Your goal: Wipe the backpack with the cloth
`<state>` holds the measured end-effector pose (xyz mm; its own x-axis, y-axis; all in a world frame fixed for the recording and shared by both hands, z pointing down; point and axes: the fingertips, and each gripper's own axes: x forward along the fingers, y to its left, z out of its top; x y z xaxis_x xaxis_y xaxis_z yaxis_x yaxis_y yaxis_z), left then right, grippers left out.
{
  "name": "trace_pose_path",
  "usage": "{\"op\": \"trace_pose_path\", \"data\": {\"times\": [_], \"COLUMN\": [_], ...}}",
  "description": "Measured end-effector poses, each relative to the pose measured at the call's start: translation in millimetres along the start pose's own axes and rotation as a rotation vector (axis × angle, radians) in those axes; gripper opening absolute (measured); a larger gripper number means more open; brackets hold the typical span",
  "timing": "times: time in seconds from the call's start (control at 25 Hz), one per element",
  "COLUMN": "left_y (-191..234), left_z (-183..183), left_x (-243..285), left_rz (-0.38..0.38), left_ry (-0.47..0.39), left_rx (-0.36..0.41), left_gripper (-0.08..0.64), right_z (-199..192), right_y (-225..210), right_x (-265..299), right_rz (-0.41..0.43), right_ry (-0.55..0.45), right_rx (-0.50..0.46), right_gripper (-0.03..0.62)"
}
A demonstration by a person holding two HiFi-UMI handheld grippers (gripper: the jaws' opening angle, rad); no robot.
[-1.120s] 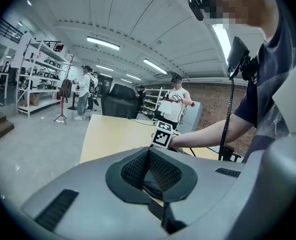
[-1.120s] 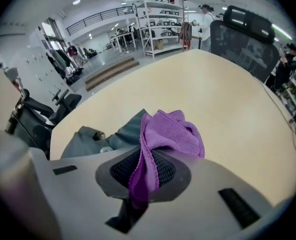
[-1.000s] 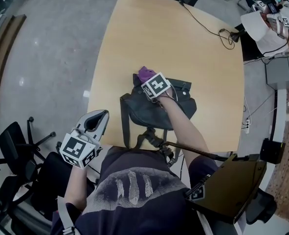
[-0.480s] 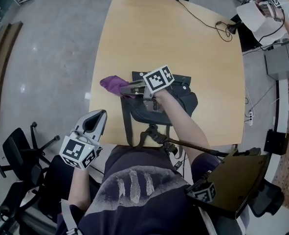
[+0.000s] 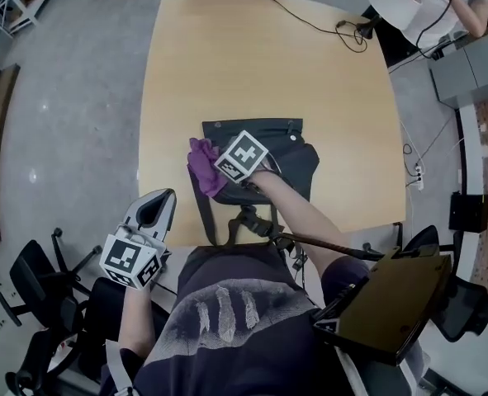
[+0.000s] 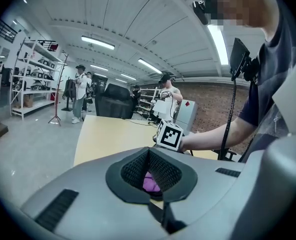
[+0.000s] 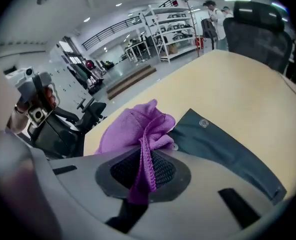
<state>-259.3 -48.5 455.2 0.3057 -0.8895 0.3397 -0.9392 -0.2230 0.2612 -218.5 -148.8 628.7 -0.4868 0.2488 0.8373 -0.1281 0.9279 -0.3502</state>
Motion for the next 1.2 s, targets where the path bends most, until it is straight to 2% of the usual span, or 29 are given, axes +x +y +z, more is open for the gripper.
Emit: {"op": "trace_pose_path", "data": {"times": [0.28, 0.52, 0.8, 1.04, 1.2], "left_y": [-13, -24, -35, -46, -64], "left_z": [-3, 0, 3, -1, 9], "left_x": [12, 27, 34, 55, 67], "left_rz": [-0.033, -0.081, -0.076, -0.106, -0.13], "left_ry": [0.025, 0.04, 0.048, 0.113, 0.137], "left_rx": [0.014, 0.038, 0.034, 0.09, 0.142], "left_gripper": [0.006, 0.006, 0.006, 0.006, 0.006], "right_z": [-15, -43, -81, -93, -101], "right_y": [-21, -56, -100, -120, -138], "right_x": [-18, -45, -71, -91, -104], "right_rz": [-0.074, -0.136, -0.199, -0.209, -0.261], "right_ry": [0.014, 0.002, 0.042, 0.018, 0.009], "right_rx": [-0.03, 0.048, 0.1, 0.152, 0.166], "right_gripper": [0.029, 0.029, 0.029, 0.029, 0.029]}}
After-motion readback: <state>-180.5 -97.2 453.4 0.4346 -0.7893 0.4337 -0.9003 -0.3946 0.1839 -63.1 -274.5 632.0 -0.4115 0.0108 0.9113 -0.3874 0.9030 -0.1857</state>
